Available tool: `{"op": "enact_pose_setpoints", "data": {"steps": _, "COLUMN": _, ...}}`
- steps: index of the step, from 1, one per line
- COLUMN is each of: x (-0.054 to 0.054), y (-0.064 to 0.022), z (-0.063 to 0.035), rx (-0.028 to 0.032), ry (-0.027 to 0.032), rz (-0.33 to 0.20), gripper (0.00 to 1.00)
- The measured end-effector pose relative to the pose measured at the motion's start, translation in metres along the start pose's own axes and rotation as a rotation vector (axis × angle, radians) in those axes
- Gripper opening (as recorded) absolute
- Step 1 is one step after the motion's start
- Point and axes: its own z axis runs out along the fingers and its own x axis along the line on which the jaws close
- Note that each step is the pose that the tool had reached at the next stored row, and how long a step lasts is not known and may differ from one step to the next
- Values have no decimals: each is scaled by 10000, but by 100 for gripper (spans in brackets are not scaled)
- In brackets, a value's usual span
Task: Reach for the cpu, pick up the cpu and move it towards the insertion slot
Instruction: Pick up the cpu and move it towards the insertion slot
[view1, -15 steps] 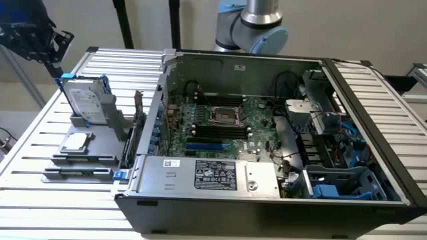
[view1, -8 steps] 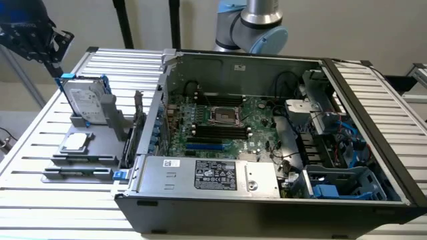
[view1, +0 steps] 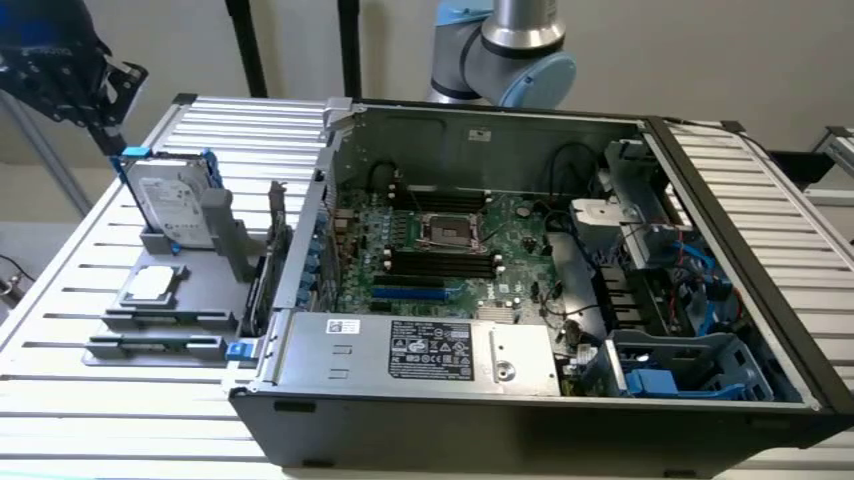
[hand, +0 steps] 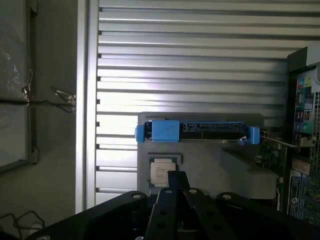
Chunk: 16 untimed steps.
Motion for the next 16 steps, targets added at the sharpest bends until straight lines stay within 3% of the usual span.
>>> {"op": "enact_pose_setpoints", "data": {"steps": 10, "x": 78, "y": -280, "z": 119, "rx": -1, "ry": 18, "rz": 2, "gripper": 11}}
{"op": "enact_pose_setpoints", "data": {"steps": 16, "x": 112, "y": -346, "z": 205, "rx": 2, "ry": 41, "rz": 4, "gripper": 11}}
